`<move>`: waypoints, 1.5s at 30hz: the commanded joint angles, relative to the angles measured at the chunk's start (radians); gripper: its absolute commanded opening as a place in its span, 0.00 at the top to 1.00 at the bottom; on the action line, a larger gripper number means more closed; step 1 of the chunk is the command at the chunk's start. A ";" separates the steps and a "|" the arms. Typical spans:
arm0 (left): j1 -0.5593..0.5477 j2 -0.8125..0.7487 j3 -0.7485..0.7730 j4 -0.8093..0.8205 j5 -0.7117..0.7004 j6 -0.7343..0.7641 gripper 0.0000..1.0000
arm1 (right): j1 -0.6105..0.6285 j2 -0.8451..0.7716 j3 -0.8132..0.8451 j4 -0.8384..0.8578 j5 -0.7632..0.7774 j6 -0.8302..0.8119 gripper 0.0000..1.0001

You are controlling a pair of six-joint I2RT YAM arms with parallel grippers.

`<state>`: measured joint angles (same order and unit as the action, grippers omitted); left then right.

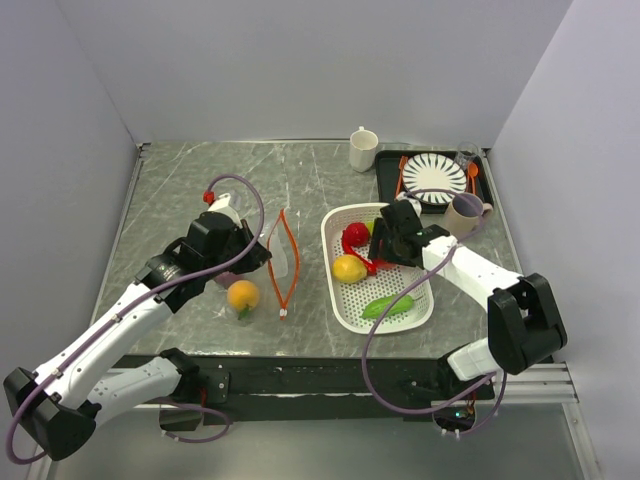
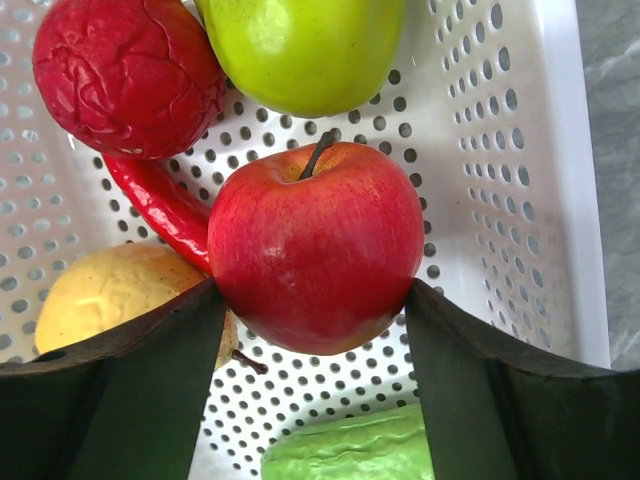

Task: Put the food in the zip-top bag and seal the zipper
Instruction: Pick up the fake fruit from the bin.

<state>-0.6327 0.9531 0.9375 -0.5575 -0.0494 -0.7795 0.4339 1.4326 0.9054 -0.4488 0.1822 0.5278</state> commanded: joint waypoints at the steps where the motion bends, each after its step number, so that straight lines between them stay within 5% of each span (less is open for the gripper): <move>1: -0.004 -0.007 0.018 0.018 0.005 0.013 0.99 | -0.009 0.044 0.029 0.006 0.011 -0.040 0.12; 6: -0.004 -0.016 0.017 0.013 -0.006 0.013 0.99 | -0.009 0.077 0.059 0.001 0.025 -0.051 0.01; 19: -0.004 -0.004 0.021 0.007 -0.007 0.017 0.99 | -0.014 0.137 0.122 -0.013 0.099 -0.019 0.01; 22: -0.004 -0.007 0.021 0.001 -0.010 0.019 0.99 | -0.017 0.146 0.118 -0.002 0.079 -0.015 0.14; 23: -0.004 -0.007 0.021 0.001 -0.012 0.019 0.99 | -0.017 0.155 0.124 -0.007 0.068 -0.018 0.27; 33: -0.004 -0.002 0.023 0.005 -0.006 0.022 0.99 | -0.018 0.037 0.064 0.010 0.011 -0.012 0.62; 45: -0.004 0.015 0.018 0.025 0.003 0.017 0.99 | 0.071 -0.300 -0.022 0.123 -0.262 0.067 0.64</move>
<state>-0.6327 0.9623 0.9371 -0.5606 -0.0494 -0.7788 0.4572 1.2297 0.9085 -0.4339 0.0662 0.5434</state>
